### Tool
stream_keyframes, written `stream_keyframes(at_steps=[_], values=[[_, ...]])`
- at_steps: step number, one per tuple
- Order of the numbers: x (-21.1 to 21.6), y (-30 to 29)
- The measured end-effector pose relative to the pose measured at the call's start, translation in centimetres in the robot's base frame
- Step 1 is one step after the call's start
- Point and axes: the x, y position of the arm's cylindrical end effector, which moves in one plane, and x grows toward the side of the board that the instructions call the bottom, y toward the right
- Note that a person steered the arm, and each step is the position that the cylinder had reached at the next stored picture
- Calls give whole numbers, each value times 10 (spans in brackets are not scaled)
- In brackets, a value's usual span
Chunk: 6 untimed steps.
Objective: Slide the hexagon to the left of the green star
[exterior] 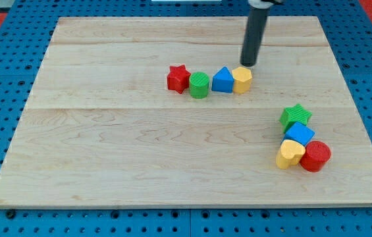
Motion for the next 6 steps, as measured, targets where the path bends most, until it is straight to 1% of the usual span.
stream_keyframes(at_steps=[1, 2, 5, 6], values=[[13, -4], [41, -4], [103, -9], [103, -27]])
